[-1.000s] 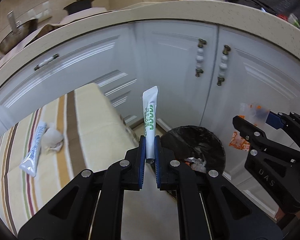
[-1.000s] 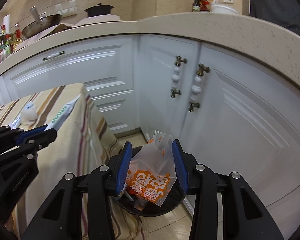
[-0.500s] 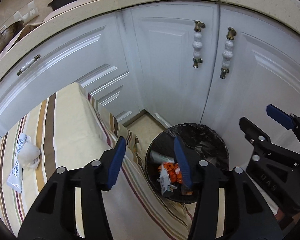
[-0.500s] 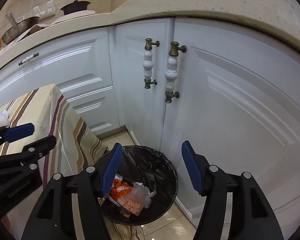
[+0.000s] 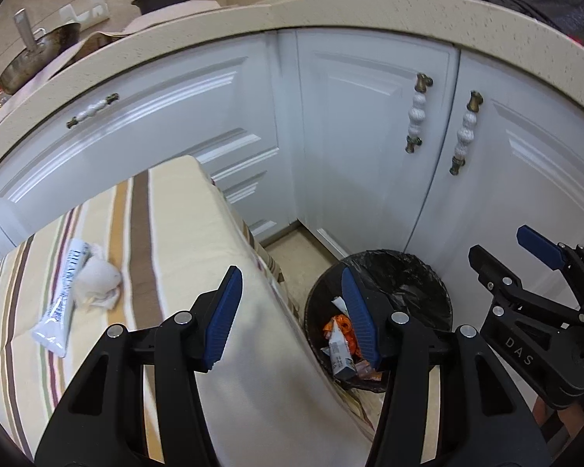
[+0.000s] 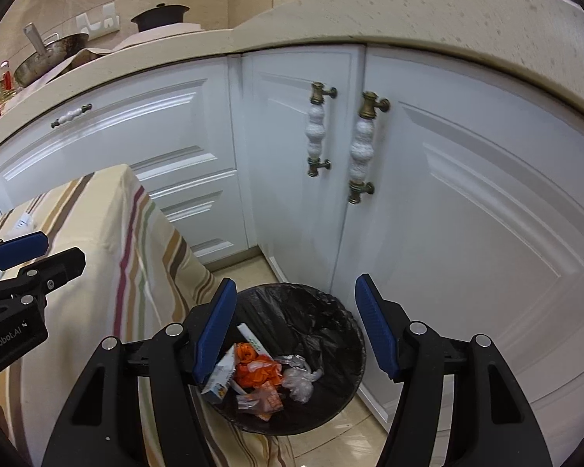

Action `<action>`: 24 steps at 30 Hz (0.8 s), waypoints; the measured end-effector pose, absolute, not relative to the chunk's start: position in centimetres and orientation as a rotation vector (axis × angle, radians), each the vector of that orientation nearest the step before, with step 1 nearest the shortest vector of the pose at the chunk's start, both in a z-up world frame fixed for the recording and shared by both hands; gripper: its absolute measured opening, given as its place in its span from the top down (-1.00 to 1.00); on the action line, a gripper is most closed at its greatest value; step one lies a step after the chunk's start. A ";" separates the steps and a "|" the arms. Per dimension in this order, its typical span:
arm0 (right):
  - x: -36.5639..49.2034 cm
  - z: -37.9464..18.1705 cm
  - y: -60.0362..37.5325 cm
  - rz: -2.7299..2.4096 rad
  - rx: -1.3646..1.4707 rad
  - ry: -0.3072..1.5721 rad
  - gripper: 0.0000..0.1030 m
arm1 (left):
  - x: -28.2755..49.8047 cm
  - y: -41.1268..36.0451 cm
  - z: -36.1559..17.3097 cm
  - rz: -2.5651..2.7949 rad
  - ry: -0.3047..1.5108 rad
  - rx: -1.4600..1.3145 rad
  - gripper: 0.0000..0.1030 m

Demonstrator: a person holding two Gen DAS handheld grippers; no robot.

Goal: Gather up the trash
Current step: 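Carry the tube and bag over the black bin and open both tools, then move both tools back toward the tissue and white packet on the table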

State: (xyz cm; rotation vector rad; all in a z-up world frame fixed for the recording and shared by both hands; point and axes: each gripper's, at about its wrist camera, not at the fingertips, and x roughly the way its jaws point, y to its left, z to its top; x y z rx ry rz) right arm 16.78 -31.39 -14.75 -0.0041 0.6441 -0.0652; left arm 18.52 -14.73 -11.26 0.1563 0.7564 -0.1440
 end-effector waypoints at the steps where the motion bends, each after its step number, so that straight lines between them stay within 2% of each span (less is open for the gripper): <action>1: 16.7 -14.6 -31.1 -0.061 -0.004 0.640 -0.21 | 18.3 -14.4 -11.0 -0.137 0.749 0.152 -0.01; 9: 16.6 -13.3 -27.7 0.000 -0.008 0.625 -0.24 | 17.2 -10.3 -9.5 -0.075 0.718 0.110 -0.01; 24: 17.6 -12.0 -15.8 0.217 -0.101 0.617 -0.26 | 14.9 2.8 -9.5 0.161 0.719 0.014 -0.01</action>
